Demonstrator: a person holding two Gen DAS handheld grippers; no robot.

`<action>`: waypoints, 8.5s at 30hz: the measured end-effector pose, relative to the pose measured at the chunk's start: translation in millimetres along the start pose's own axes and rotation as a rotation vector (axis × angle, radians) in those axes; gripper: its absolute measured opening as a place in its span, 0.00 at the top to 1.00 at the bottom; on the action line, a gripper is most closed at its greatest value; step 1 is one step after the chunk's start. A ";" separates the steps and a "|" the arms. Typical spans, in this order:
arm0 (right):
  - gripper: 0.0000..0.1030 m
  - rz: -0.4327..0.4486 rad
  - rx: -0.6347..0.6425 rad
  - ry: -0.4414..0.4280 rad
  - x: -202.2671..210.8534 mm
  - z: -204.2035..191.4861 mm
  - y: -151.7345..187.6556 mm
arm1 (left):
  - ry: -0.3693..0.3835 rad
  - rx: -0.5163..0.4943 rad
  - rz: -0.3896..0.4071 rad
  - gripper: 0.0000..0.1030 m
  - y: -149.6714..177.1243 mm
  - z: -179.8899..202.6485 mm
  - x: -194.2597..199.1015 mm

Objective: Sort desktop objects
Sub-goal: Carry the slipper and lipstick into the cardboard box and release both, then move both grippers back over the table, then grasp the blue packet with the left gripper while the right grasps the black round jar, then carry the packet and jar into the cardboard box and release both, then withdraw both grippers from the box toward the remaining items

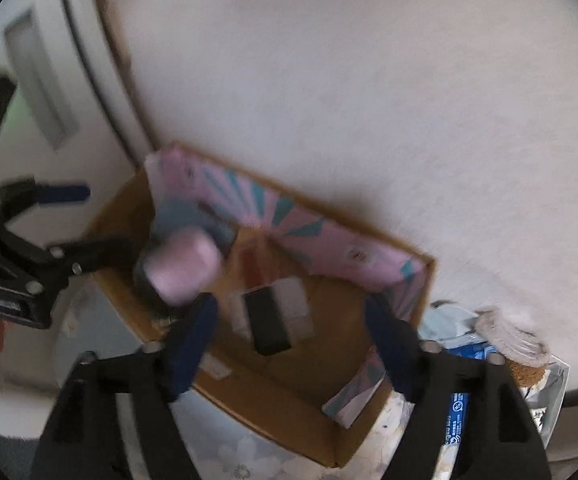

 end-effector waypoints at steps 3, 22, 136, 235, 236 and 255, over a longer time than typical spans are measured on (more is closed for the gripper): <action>0.29 0.036 -0.055 0.018 14.9 16.9 -3.0 | 0.008 0.013 0.004 0.00 -1.3 -6.7 0.3; 0.28 0.061 -0.147 0.135 85.0 88.6 44.8 | 0.022 -0.060 0.057 0.00 -17.1 28.6 32.3; 0.68 -0.018 0.000 -0.147 -17.8 8.4 12.9 | 0.080 -0.096 -0.080 0.37 -10.4 16.4 -38.6; 0.18 -0.063 -0.249 -0.034 73.9 217.9 255.3 | 0.008 -0.185 0.067 0.18 95.5 287.4 -88.0; 0.18 -0.060 -0.247 -0.041 72.4 220.2 253.7 | -0.020 -0.180 0.063 0.21 90.5 287.3 -94.3; 0.18 -0.108 -0.098 -0.118 37.8 215.4 237.9 | -0.375 0.171 -0.033 0.29 67.3 249.8 -145.0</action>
Point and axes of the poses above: each gripper's, at about its wrist camera, not at the fingertips, and x roughly against the way its jaws point, z to its right, y to its underside, the point moved 9 cm from there along -x, roughly the way its jaws point, and after that the axes turned 1 degree about -z, right-handed, at the moved point
